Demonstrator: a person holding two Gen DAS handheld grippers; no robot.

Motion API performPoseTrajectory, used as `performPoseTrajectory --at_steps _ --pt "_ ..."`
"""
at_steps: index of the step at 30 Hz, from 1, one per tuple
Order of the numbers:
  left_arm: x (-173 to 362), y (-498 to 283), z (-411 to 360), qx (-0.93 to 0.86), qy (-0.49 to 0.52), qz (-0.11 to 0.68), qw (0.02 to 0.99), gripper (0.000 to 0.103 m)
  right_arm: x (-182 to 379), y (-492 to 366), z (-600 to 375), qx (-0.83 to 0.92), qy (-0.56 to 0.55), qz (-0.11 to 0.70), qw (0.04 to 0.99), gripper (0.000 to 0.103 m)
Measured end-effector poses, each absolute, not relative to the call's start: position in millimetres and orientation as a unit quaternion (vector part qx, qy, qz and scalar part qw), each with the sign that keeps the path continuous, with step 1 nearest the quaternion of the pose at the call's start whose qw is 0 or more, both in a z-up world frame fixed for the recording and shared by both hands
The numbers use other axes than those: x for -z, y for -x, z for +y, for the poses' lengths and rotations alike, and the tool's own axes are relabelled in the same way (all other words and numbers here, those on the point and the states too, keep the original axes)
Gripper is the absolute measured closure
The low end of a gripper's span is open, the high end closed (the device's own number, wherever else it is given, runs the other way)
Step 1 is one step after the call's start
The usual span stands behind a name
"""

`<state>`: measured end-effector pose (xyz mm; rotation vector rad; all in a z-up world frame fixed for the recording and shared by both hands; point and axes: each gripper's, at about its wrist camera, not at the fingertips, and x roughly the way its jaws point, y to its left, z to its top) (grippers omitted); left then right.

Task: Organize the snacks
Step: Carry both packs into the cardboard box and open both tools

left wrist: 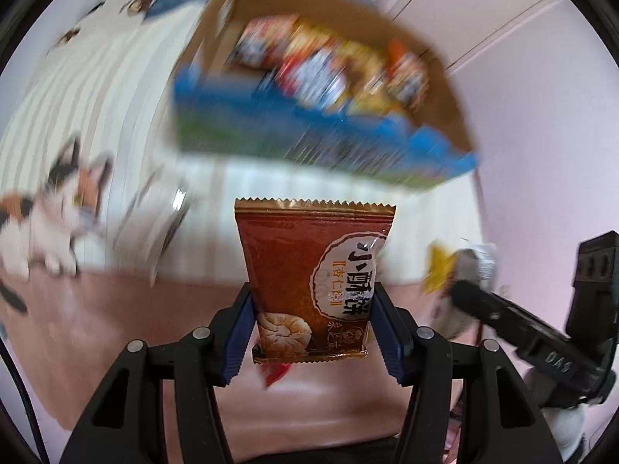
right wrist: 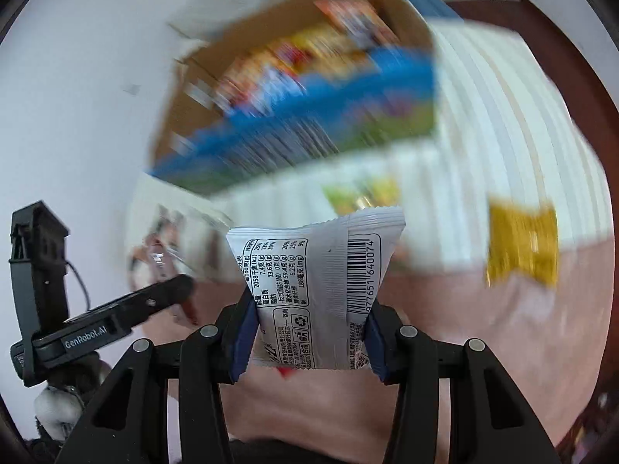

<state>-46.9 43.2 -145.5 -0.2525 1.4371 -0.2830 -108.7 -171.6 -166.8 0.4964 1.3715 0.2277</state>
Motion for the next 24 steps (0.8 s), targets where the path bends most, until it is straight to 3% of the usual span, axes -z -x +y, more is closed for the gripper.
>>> performPoseTrajectory --at_steps 8,14,24 --pt "82.2 -45.3 24.0 0.139 0.059 0.603 0.783 0.048 115.6 9.7 -169.8 -0.099 -0.178 0.575 0.793 0.052" --pt "115.9 -100.7 28.0 0.107 0.031 0.640 0.760 0.048 134.6 -50.9 -182.1 -0.073 -0.153 0.601 0.781 0.052" --pt "212.4 -138.4 49.6 0.055 0.013 0.708 0.704 0.048 224.0 -99.8 -186.2 -0.043 -0.122 0.671 0.730 0.052"
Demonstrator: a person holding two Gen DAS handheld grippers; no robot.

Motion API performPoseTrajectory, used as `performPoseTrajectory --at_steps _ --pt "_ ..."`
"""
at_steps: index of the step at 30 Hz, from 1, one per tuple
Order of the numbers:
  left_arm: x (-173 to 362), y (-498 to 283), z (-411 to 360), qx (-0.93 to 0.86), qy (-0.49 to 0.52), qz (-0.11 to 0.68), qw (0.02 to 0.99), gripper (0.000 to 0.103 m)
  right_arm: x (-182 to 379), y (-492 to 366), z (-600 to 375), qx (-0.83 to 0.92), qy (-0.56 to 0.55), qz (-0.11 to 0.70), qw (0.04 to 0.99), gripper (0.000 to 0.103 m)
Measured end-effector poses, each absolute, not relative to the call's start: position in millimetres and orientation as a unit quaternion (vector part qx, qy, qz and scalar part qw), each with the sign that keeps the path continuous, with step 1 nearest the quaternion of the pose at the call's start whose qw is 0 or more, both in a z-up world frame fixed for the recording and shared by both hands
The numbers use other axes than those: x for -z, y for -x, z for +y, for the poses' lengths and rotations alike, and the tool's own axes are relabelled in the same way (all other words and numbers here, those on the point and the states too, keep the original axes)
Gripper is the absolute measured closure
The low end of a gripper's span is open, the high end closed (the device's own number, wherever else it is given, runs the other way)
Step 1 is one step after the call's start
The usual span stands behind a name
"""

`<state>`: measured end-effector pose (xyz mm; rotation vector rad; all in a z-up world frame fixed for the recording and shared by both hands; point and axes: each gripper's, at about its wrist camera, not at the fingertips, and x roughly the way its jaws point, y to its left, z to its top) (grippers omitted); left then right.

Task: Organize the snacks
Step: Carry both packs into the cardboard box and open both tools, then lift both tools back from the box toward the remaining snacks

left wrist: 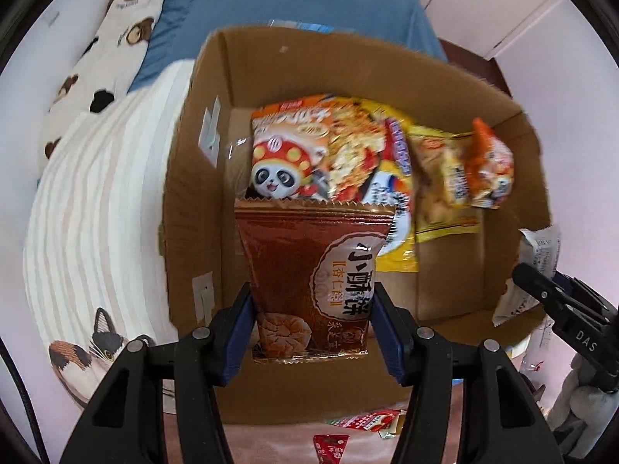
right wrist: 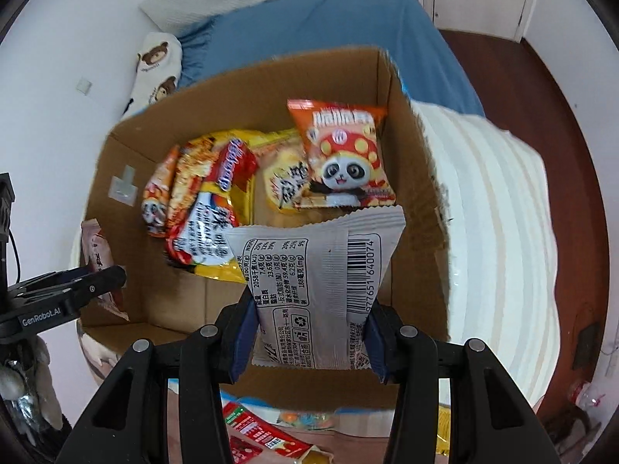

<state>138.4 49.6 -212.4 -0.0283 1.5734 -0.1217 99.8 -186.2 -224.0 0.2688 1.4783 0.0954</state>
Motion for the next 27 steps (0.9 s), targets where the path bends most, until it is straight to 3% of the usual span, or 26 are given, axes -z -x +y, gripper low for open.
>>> performPoseTrajectory --at_steps 4,6,7,8,10,17,27 --pt "230.8 -140.9 53.8 0.047 0.016 0.723 0.689 0.048 242.1 -101.7 -189.8 -0.039 -0.126 0.688 0.714 0.047" --pt "236.3 -143.2 56.6 0.042 0.021 0.721 0.691 0.041 248.5 -104.0 -191.1 -0.033 -0.126 0.698 0.704 0.012" --pt "236.5 -144.0 56.8 0.038 0.021 0.718 0.694 0.032 249.9 -104.8 -191.2 -0.027 -0.121 0.701 0.703 0.009" --pt "235.9 -145.1 56.7 0.035 0.019 0.715 0.698 0.019 250.7 -105.3 -190.6 -0.028 -0.120 0.701 0.702 0.009" --pt "235.7 -146.4 57.0 0.035 0.024 0.711 0.702 0.012 249.9 -105.6 -189.6 -0.024 -0.113 0.702 0.703 0.009" --pt "225.5 -136.1 48.5 0.042 0.018 0.702 0.710 0.012 239.7 -100.3 -181.0 -0.014 -0.099 0.692 0.715 0.009" --pt "178.3 -85.6 44.1 0.053 0.010 0.613 0.788 0.012 201.6 -63.7 -175.6 0.001 -0.091 0.636 0.766 0.009"
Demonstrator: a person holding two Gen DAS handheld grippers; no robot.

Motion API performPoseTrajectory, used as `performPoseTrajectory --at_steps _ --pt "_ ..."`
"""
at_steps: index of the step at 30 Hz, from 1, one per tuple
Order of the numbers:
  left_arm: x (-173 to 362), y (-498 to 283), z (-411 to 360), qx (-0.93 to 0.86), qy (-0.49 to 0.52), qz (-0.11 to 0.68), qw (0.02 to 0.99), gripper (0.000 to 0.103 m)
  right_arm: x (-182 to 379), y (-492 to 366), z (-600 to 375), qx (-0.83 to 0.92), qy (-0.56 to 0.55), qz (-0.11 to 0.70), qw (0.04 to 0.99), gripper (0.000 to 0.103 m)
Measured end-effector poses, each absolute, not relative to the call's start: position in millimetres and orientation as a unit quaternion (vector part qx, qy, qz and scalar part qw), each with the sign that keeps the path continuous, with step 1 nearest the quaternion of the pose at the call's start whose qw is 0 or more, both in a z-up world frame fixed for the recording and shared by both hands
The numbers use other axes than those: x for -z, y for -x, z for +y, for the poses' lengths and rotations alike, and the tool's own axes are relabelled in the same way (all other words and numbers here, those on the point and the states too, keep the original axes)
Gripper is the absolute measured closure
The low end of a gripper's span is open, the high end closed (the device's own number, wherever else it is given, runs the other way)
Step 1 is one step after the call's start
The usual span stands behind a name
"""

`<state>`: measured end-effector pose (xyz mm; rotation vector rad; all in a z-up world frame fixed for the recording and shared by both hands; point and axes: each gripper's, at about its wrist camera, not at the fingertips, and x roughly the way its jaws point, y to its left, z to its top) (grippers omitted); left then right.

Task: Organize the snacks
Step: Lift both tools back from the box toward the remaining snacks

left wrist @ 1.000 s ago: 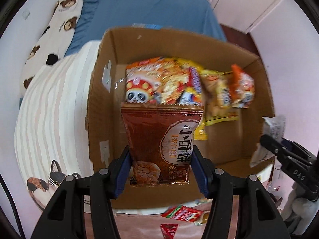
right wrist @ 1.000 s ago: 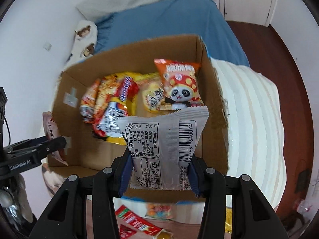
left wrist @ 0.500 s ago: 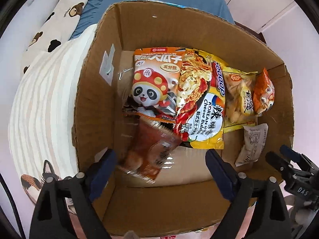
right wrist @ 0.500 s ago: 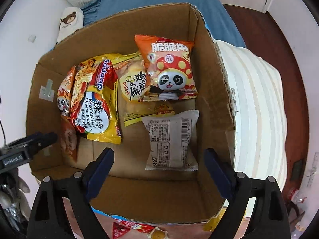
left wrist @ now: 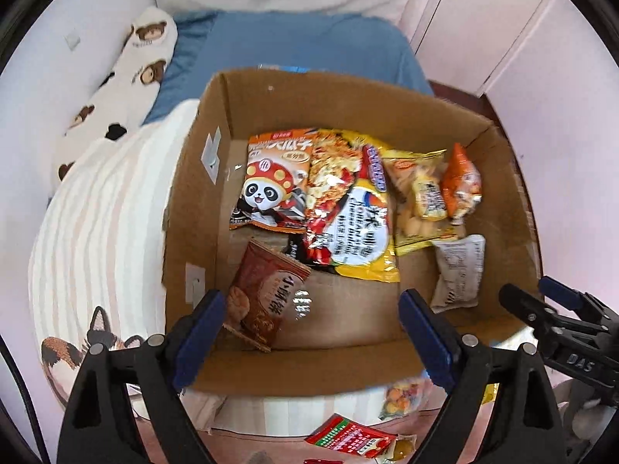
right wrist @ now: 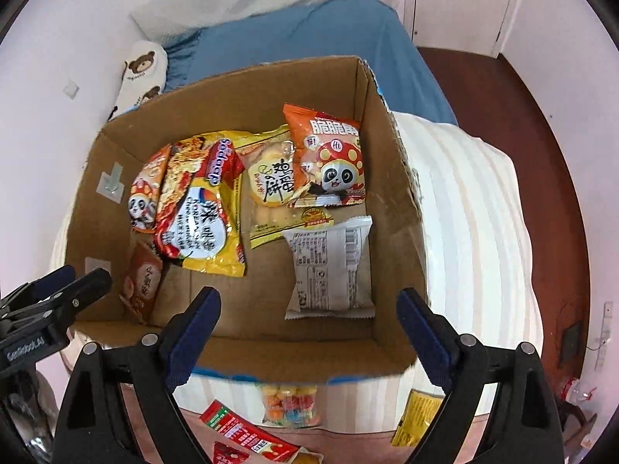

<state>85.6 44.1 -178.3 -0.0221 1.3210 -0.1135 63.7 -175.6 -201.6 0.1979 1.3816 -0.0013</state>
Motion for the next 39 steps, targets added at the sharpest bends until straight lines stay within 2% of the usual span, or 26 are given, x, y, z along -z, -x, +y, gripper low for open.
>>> performPoseTrajectory --at_steps 15,25,30,39 --pt "103.8 -5.1 27.8 0.064 -0.020 0.523 0.849 0.012 119.3 16.7 -161.7 0.012 -0.052 0.534 0.844 0.009" --pt "87.8 30.6 23.5 0.073 0.003 0.523 0.849 0.012 88.3 65.3 -162.2 0.006 -0.063 0.503 0.862 0.009" --pt "125.2 41.5 28.1 0.056 0.039 0.582 0.810 0.012 109.1 84.5 -183.5 0.017 -0.101 0.526 0.844 0.009" --pt "284.4 68.8 25.2 0.042 0.170 0.747 0.642 0.014 184.8 120.7 -248.2 0.065 -0.173 0.586 0.789 0.009"
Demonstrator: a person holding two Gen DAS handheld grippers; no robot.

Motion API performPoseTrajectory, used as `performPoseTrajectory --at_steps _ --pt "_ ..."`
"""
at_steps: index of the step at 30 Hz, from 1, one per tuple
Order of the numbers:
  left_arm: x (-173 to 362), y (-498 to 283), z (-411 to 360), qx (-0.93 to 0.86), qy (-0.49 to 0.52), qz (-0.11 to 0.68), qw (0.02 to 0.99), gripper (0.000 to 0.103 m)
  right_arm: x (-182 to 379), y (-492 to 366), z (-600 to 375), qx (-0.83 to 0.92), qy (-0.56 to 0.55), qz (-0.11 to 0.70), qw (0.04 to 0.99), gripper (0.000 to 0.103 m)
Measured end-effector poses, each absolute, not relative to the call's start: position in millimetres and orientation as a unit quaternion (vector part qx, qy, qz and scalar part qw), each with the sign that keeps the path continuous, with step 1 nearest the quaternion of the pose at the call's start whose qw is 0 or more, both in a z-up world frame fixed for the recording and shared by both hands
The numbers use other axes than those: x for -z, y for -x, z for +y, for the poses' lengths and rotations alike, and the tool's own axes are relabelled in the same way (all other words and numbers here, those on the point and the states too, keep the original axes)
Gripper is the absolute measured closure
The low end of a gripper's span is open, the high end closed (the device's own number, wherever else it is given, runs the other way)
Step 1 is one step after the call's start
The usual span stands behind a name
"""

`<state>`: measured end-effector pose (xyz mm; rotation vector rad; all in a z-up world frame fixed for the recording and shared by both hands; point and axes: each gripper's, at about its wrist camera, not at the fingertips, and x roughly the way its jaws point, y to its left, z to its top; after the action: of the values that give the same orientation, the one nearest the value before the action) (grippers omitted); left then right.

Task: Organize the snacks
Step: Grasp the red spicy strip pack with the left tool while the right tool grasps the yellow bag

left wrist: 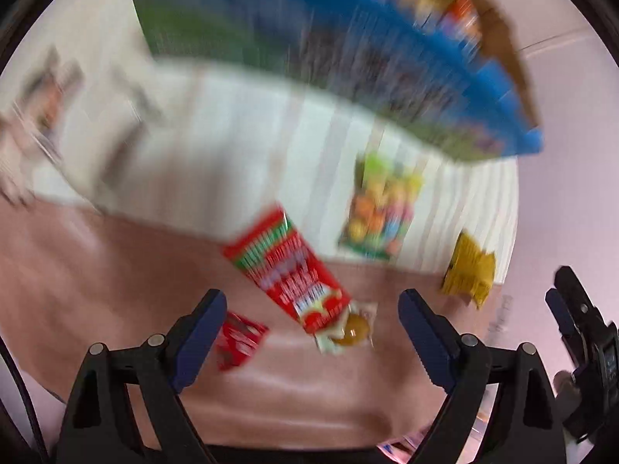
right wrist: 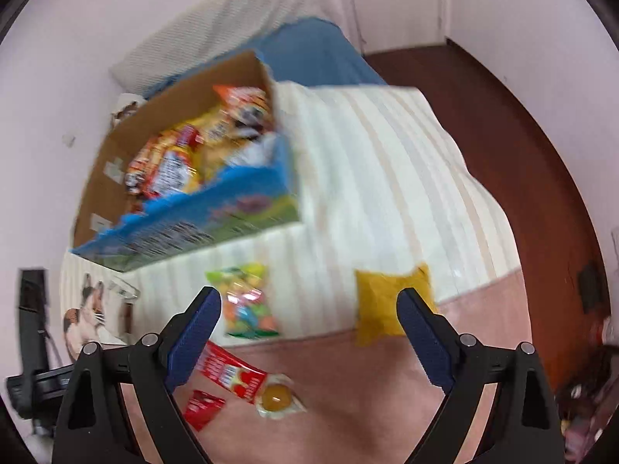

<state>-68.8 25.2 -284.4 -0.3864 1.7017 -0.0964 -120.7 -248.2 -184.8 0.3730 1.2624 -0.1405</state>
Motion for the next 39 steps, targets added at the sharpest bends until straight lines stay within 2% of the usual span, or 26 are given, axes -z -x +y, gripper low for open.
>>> performPoseTrajectory --at_steps 5,13,15,17,19,23,25,26,31,33,37,39 --pt "337.3 78.8 6.0 0.035 0.217 0.776 0.591 0.014 219.9 129.8 -280.9 0.090 -0.190 0.610 0.764 0.009" --pt "372.6 72.4 -10.9 -0.015 0.240 0.774 0.586 0.014 253.6 114.8 -291.0 0.071 -0.185 0.638 0.744 0.009" --pt "367.3 73.2 -14.1 -0.015 0.225 0.768 0.600 0.020 260.5 109.7 -295.1 0.064 -0.181 0.647 0.738 0.009" --pt "357.3 72.4 -20.6 -0.006 0.177 0.759 0.626 0.035 266.0 104.4 -297.1 0.060 -0.150 0.662 0.732 0.009" --pt "348.1 70.1 -23.7 0.001 0.131 0.753 0.645 0.043 272.3 99.7 -305.3 0.060 -0.143 0.667 0.729 0.009" --pt "337.0 68.2 -24.7 -0.002 0.032 0.736 0.676 0.045 302.2 93.1 -330.4 0.061 -0.193 0.679 0.706 0.009" --pt "335.0 68.1 -19.1 -0.007 0.008 0.737 0.676 0.045 321.3 96.0 -340.1 0.062 -0.233 0.685 0.687 0.014" --pt "334.4 69.3 -12.9 -0.006 0.025 0.746 0.665 0.045 329.3 101.1 -342.5 0.064 -0.260 0.688 0.675 0.017" --pt "333.4 88.5 3.5 0.000 0.171 0.774 0.610 0.044 343.1 134.1 -311.3 -0.006 -0.344 0.714 0.610 0.017" --pt "340.3 98.5 2.8 0.005 0.225 0.780 0.584 0.043 330.0 137.6 -296.6 -0.031 -0.308 0.719 0.622 0.017" --pt "368.5 107.8 -7.1 -0.004 0.294 0.789 0.540 0.042 300.6 124.6 -285.5 -0.016 -0.156 0.707 0.689 0.017" --pt "376.4 107.5 -8.8 -0.024 0.309 0.785 0.537 0.035 296.9 114.8 -287.8 -0.008 -0.128 0.704 0.699 0.017"
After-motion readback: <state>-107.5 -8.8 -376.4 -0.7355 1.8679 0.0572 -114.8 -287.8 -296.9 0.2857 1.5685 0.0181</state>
